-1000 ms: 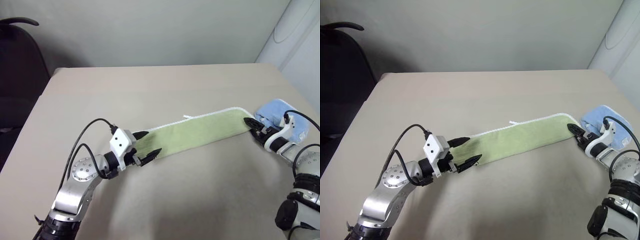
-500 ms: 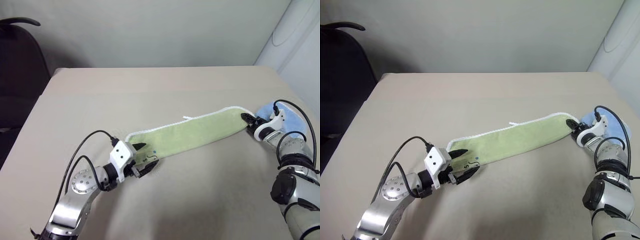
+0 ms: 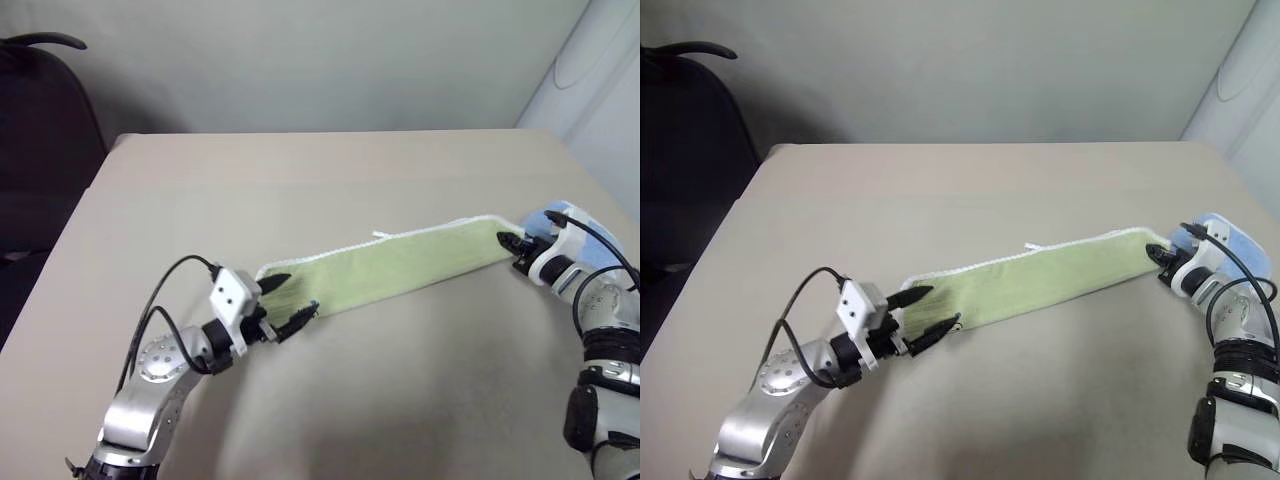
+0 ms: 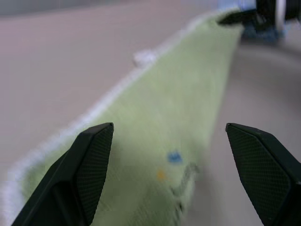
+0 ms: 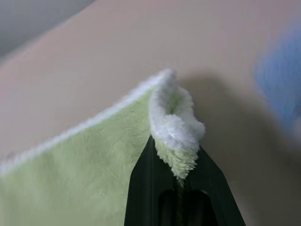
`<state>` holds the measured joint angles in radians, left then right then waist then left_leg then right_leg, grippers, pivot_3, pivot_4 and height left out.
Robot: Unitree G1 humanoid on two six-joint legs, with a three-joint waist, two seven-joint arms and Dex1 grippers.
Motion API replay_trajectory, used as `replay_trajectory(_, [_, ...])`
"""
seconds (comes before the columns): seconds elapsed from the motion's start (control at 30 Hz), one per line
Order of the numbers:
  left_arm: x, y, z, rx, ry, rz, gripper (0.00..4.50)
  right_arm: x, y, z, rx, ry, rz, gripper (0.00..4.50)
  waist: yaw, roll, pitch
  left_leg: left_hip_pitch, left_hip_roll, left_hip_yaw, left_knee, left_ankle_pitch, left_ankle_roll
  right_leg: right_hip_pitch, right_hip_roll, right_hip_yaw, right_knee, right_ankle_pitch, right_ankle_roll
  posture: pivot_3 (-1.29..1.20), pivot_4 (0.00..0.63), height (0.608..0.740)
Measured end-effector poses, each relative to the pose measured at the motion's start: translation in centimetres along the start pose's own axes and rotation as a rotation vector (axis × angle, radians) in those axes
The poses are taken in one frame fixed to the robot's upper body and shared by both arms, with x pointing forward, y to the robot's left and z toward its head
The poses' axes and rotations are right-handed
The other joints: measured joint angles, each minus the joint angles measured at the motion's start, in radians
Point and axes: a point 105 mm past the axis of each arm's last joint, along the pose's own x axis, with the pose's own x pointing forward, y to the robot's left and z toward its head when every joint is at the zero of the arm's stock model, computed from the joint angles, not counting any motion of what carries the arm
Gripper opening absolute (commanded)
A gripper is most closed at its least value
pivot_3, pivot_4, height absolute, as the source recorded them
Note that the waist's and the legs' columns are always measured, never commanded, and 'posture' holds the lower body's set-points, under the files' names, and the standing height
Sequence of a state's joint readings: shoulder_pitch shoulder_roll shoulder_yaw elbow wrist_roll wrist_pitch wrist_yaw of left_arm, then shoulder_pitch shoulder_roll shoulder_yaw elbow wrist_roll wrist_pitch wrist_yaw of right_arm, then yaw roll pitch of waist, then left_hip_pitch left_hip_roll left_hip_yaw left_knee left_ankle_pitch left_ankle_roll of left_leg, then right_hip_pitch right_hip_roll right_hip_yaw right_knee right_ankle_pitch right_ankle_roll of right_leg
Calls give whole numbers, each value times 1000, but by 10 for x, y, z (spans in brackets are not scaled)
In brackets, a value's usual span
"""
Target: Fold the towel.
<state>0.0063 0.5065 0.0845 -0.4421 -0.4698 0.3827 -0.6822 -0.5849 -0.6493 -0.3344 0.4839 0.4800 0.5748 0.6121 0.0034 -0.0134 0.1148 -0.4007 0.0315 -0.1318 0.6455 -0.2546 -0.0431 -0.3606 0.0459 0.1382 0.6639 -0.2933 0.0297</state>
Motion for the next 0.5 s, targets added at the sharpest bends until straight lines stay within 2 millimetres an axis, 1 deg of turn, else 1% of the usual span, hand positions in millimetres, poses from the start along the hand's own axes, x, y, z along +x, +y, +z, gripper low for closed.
replay_trajectory(0.03, [0,3,6,-15,-31,16,4165,-4,10,10,-145,-10,46,19,-1,0,0,0,0,0,0,0,0,0,0,0,0,0,0,0,150,740])
replay_trajectory(0.07, [-2,6,10,-27,-48,27,4165,-4,22,16,-254,-22,93,19,-3,0,0,1,0,0,0,0,0,1,0,0,0,0,0,0,150,740])
replay_trajectory(0.1, [-2,7,12,-34,-56,32,4165,-5,31,19,-345,-27,129,19,-4,0,0,1,0,0,0,0,0,1,0,0,0,0,0,0,150,740])
replay_trajectory(0.17, [-5,12,14,-48,-67,55,4165,-3,56,14,-517,-18,229,19,-3,0,0,1,0,0,1,0,0,1,0,0,0,0,0,0,150,740])
replay_trajectory(0.23, [-6,14,16,-53,-74,63,4165,1,84,2,-677,8,338,19,-3,0,0,1,0,0,1,0,0,1,0,0,0,0,0,0,150,740])
replay_trajectory(0.3, [-5,14,16,-55,-73,71,4165,6,105,-12,-809,26,420,19,-2,0,0,1,0,-1,1,0,0,1,0,0,0,0,1,0,150,740])
replay_trajectory(0.43, [-6,13,13,-63,-66,85,4165,13,130,-44,-1013,75,533,19,1,0,0,1,1,-1,1,0,0,0,0,0,0,0,1,0,150,740])
replay_trajectory(0.5, [-6,9,11,-71,-63,83,4165,14,139,-58,-1051,91,578,19,1,0,0,1,1,-1,1,0,0,0,0,0,0,0,1,0,150,740])
